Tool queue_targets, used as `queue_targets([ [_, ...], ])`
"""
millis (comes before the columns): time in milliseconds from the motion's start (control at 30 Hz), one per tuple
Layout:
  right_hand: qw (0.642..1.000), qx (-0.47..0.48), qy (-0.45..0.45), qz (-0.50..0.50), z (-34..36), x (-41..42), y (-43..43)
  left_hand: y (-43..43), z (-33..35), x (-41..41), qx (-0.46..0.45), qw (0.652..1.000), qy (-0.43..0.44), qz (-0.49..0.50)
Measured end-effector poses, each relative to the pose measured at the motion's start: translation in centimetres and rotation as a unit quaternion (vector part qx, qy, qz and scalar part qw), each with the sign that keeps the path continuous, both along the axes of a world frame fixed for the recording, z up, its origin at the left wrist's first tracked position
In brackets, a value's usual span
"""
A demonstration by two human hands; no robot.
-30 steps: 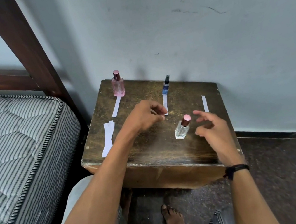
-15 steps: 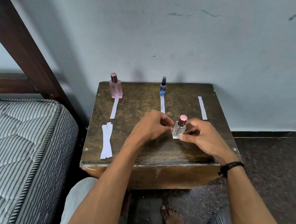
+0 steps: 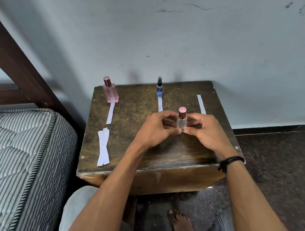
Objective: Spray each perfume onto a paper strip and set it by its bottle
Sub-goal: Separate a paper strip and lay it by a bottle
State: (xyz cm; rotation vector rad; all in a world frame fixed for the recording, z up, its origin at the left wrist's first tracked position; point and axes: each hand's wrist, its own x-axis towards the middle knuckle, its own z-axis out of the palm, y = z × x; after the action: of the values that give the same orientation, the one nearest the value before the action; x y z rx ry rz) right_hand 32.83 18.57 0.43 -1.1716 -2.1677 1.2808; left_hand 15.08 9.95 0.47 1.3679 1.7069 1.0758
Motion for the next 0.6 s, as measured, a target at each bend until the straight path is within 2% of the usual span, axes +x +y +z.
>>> queue_targets([
  [167, 1.0, 0.0, 0.023, -0.009, 0.2, 0.0, 0.3, 0.3, -0.5, 1.0, 0.038, 0.998, 0.029, 0.048],
  [300, 0.999, -0.005, 0.037, -0.037, 0.2, 0.3, 0.6, 0.8, -0.9, 1.3, 0.048, 0.996, 0.011, 0.081],
  [600, 0.993, 0.001, 0.055, -0.1, 0.4, 1.2, 2.0, 3.9, -0.4, 2.2, 0.036, 0.997, 0.019, 0.065],
])
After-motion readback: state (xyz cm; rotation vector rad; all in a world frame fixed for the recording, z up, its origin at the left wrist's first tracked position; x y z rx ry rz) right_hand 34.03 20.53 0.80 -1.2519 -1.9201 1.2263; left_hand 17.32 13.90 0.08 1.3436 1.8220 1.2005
